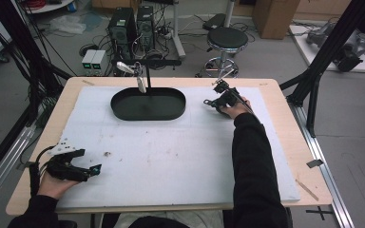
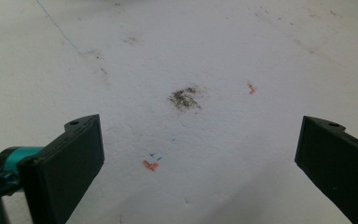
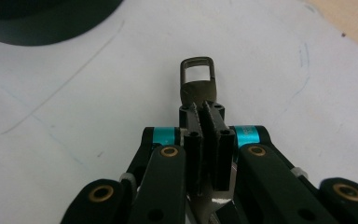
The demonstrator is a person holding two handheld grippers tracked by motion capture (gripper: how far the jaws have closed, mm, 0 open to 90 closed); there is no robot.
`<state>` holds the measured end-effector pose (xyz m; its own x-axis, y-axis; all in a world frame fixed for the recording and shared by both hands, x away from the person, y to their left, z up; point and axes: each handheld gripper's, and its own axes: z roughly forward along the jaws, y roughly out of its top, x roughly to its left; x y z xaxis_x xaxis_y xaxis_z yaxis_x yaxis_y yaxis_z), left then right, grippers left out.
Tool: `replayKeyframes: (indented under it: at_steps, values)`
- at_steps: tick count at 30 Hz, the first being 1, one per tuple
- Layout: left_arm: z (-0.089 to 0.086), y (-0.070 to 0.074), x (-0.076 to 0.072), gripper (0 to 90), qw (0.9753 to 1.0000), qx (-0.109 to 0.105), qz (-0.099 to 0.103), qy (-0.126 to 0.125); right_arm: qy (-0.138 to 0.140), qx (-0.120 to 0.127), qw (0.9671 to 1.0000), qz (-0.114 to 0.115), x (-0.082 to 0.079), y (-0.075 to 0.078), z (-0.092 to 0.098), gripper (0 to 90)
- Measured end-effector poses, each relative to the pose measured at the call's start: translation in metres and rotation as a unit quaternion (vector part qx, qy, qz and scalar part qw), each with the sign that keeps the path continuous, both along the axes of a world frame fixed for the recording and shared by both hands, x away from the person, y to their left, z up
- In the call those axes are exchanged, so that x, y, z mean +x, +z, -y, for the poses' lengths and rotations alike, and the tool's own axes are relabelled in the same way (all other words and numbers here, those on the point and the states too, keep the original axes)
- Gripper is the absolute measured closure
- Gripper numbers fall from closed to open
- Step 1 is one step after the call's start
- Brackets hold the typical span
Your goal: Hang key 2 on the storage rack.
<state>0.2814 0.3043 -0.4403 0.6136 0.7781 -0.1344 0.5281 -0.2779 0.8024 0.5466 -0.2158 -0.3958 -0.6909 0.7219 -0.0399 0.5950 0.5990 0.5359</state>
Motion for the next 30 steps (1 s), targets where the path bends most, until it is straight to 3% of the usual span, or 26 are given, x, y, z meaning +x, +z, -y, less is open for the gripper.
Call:
replayKeyframes:
  at_steps: [3, 18, 27, 30]
  values:
    - [0.0, 0.0, 0.0, 1.7, 1.0, 0.002, 0.001, -0.002, 0.004, 0.008, 0.9998, 0.018, -0.006, 0.012, 0.0, 86.9]
    - [0.003, 0.0, -0.001, 1.7, 0.9999, 0.004, 0.004, -0.012, 0.01, 0.053, 0.9969, 0.056, -0.031, 0.052, -0.003, 86.8]
    - [0.003, 0.0, -0.001, 1.7, 0.9999, 0.006, 0.006, -0.013, 0.021, 0.094, 0.9916, 0.087, -0.045, 0.075, -0.011, 86.8]
    - [0.003, 0.0, -0.001, 1.7, 0.9999, -0.005, 0.006, -0.015, 0.023, 0.112, 0.989, 0.094, -0.048, 0.083, -0.014, 86.8]
